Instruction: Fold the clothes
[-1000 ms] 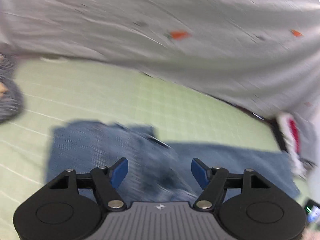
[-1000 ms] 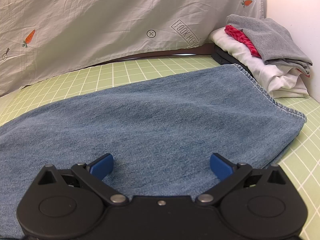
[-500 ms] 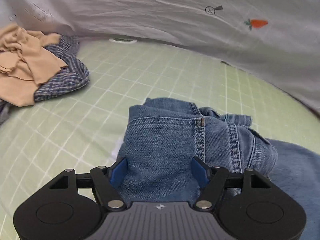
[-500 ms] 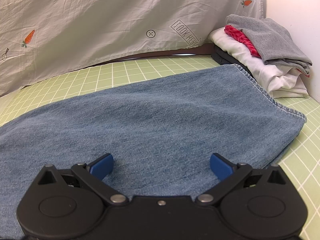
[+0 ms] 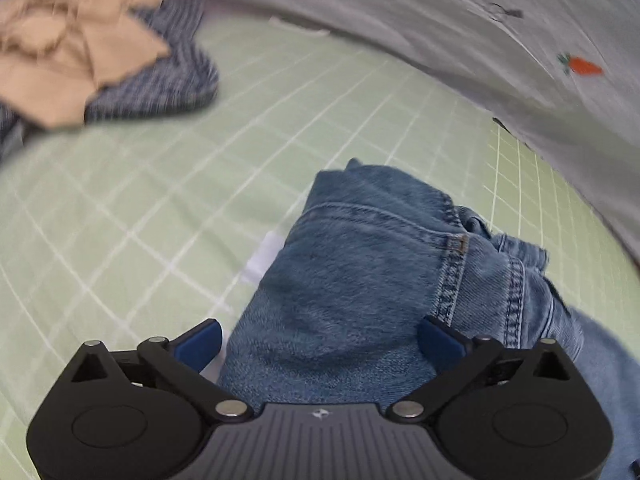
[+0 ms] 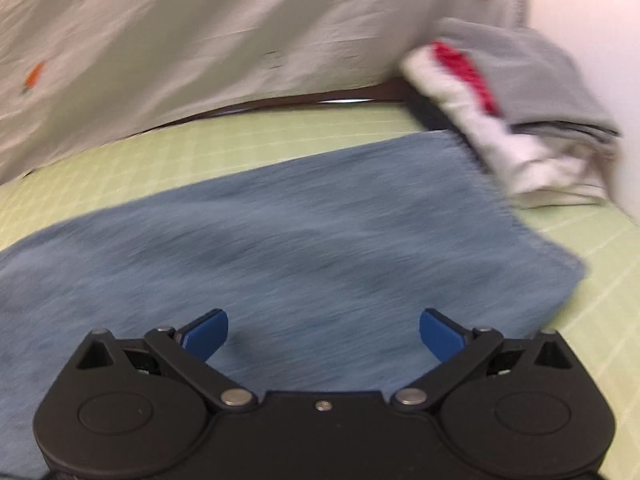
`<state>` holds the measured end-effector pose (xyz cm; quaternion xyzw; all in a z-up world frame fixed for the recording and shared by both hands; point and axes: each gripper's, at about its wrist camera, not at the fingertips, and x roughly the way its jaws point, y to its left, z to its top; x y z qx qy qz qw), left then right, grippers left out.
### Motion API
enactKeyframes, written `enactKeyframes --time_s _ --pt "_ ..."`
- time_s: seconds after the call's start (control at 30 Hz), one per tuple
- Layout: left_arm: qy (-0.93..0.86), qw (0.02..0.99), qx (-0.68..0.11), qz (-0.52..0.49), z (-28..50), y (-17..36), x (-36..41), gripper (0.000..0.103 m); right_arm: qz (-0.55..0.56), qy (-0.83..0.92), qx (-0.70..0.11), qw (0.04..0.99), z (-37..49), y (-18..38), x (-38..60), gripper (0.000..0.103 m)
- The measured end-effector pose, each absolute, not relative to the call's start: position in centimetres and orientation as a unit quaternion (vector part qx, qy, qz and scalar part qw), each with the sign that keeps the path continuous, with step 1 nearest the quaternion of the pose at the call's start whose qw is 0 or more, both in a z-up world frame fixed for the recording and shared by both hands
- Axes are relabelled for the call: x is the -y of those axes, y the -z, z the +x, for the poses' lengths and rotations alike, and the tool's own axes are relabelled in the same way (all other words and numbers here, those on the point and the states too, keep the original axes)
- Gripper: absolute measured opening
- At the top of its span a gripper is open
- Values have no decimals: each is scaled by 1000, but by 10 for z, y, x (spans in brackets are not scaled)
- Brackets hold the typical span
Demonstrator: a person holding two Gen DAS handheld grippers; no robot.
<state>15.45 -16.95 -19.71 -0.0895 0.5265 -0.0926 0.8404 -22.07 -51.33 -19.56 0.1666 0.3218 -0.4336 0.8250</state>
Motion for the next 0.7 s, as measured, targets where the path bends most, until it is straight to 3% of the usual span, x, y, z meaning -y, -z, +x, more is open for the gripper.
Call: enactKeyframes --time_s 0.2,0.27,0.47,0.53,0.7 --pt "85 846 -519 -89 149 198 172 103 265 416 -278 824 -235 177 537 102" --pt "79 845 -521 -94 148 198 172 103 332 381 -257 824 -227 178 539 98" --pt "83 836 -533 -96 146 195 163 103 643 173 -140 733 -181 212 528 68" --pt "87 831 -539 -106 145 196 157 103 701 109 -130 693 -156 223 512 45" --pt "94 833 -534 -111 142 198 153 103 698 0 -236 676 -91 232 462 35"
